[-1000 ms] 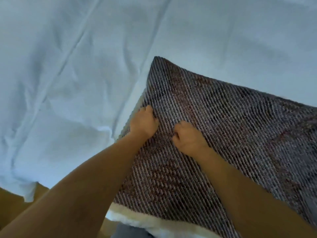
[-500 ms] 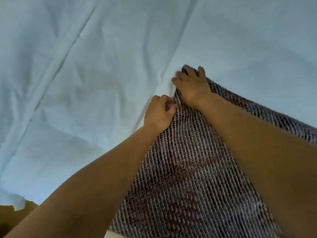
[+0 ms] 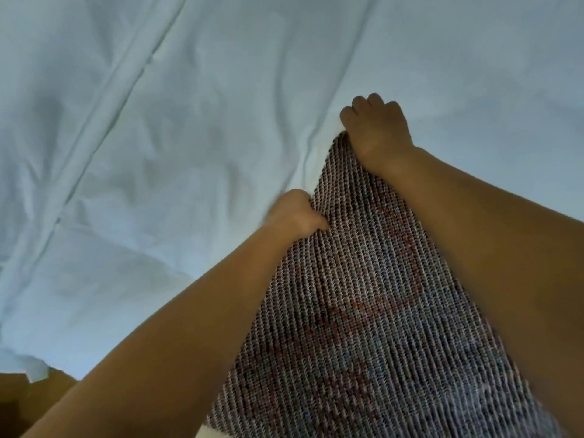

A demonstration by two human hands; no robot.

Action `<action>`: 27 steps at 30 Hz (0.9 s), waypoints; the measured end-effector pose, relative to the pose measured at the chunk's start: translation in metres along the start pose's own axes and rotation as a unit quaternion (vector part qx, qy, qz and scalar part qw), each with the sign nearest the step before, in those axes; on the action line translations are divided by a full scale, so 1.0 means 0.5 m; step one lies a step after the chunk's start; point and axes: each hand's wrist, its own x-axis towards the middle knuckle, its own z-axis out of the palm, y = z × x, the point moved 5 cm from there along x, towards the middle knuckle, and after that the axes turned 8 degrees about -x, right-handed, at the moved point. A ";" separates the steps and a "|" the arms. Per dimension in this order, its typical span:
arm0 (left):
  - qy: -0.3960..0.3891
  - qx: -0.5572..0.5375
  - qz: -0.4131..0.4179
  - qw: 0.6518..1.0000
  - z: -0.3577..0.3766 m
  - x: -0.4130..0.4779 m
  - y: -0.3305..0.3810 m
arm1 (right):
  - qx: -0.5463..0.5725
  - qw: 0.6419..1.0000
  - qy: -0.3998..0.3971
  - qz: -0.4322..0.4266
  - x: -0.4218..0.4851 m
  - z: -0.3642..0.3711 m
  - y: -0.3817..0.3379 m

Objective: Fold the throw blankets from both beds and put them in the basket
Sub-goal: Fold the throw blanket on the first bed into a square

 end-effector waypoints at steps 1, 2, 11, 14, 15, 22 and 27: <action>0.017 -0.004 0.002 1.000 -0.008 -0.003 -0.010 | 0.011 1.000 -0.004 0.008 -0.002 0.004 -0.003; 0.033 -0.003 0.005 0.999 -0.011 -0.007 -0.021 | 0.021 1.000 -0.016 0.016 -0.006 0.014 -0.009; -0.030 -0.013 0.060 0.998 0.020 -0.034 -0.061 | 0.052 0.983 -0.099 0.144 0.010 0.059 -0.012; 0.021 -0.027 0.091 0.995 0.006 -0.047 -0.076 | 0.093 0.984 -0.046 0.142 0.034 0.033 -0.012; 0.064 -0.050 0.093 0.992 -0.008 -0.053 -0.084 | 0.113 0.983 -0.010 0.147 0.038 0.024 -0.011; 0.135 -0.097 0.060 0.984 0.001 -0.080 -0.151 | 0.222 0.962 -0.016 0.161 -0.046 0.078 -0.089; 0.125 -0.108 0.060 0.985 0.039 -0.132 -0.232 | 0.226 0.968 0.007 0.104 -0.176 0.121 -0.193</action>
